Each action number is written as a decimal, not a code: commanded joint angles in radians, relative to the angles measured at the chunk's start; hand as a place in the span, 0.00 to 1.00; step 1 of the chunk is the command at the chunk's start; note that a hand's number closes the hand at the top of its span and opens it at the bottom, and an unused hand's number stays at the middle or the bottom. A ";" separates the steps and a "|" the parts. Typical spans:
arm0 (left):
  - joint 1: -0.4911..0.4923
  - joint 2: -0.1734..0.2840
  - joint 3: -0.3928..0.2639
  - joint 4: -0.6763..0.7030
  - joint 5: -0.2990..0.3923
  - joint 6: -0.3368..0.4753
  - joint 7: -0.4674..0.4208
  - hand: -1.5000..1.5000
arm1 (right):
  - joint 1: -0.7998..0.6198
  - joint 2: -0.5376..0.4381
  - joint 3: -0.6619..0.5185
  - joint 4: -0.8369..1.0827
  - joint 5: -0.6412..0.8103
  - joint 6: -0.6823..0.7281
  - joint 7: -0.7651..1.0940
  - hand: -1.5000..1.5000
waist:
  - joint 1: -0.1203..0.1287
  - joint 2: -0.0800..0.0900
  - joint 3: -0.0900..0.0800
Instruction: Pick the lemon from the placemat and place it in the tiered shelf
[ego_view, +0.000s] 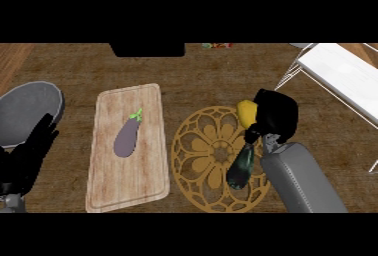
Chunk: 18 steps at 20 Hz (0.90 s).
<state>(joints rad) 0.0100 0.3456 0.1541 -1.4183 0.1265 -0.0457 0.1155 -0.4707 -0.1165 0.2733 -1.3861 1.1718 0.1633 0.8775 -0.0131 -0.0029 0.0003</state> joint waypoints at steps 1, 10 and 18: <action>0.028 0.002 0.008 -0.015 0.018 -0.025 -0.003 0.50 | 0.008 -0.071 -0.168 -0.069 -0.048 -0.036 0.042 1.00 | 0.003 -0.001 0.000; -0.014 -0.006 -0.002 -0.047 -0.013 0.006 0.043 0.50 | 0.020 0.016 -0.243 -0.477 -0.087 0.023 0.217 1.00 | -0.001 -0.003 0.000; 0.009 -0.007 0.023 0.007 -0.011 -0.031 -0.014 0.50 | -0.085 -0.045 -0.336 -0.757 -0.088 0.226 0.291 1.00 | 0.005 -0.002 -0.001</action>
<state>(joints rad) 0.0295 0.3236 0.1591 -1.4225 0.1029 -0.0533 0.0944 -0.5203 -0.1177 -0.0209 -2.0170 1.0974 0.2274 1.0498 -0.0085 -0.0052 -0.0008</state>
